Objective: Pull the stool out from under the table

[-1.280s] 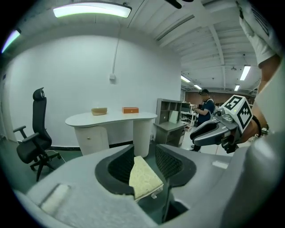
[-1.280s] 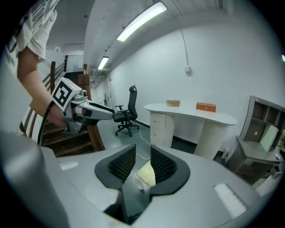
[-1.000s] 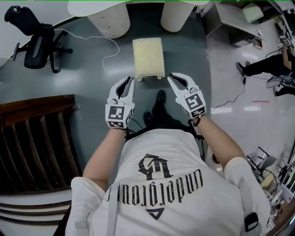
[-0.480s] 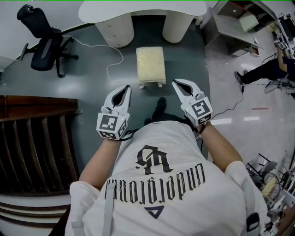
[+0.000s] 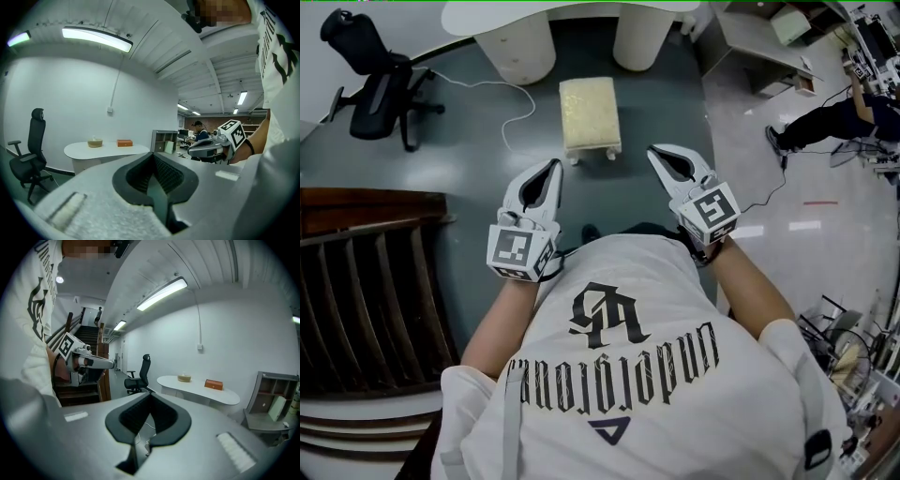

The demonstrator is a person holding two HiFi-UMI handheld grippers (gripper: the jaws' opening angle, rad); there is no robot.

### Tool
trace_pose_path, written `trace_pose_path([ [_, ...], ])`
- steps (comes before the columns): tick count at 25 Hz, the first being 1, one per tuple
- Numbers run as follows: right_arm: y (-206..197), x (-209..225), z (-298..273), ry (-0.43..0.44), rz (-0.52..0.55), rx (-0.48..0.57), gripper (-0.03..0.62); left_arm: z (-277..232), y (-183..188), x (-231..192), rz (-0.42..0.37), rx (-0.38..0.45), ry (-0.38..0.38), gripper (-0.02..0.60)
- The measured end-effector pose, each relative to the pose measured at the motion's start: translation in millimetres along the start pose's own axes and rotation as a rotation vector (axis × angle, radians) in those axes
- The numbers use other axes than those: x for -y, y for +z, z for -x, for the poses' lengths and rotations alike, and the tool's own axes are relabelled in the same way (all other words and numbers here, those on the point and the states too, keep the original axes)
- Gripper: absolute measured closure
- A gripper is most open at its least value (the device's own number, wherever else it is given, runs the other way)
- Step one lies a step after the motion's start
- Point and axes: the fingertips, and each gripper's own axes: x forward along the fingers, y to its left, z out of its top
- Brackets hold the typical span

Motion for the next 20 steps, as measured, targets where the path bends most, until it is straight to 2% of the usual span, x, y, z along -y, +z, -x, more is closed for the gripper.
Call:
trace_pose_path([
  [8,-11.5,16.6,60.5,0.013,-0.011,0.002,0.592,-21.9,3.9,61.0,0.001,-0.006,-0.013,0.574],
  [15,-45.8,49.5,147.2,0.020,-0.041,-0.011,0.592,-53.7,-6.3,156.5,-0.003,-0.020,-0.052,0.574],
  [20,-63.1,65.7,199.9,0.046,-0.035,0.004,0.591,-67.3,-7.5,215.5,-0.022,-0.021,-0.050,0.574],
])
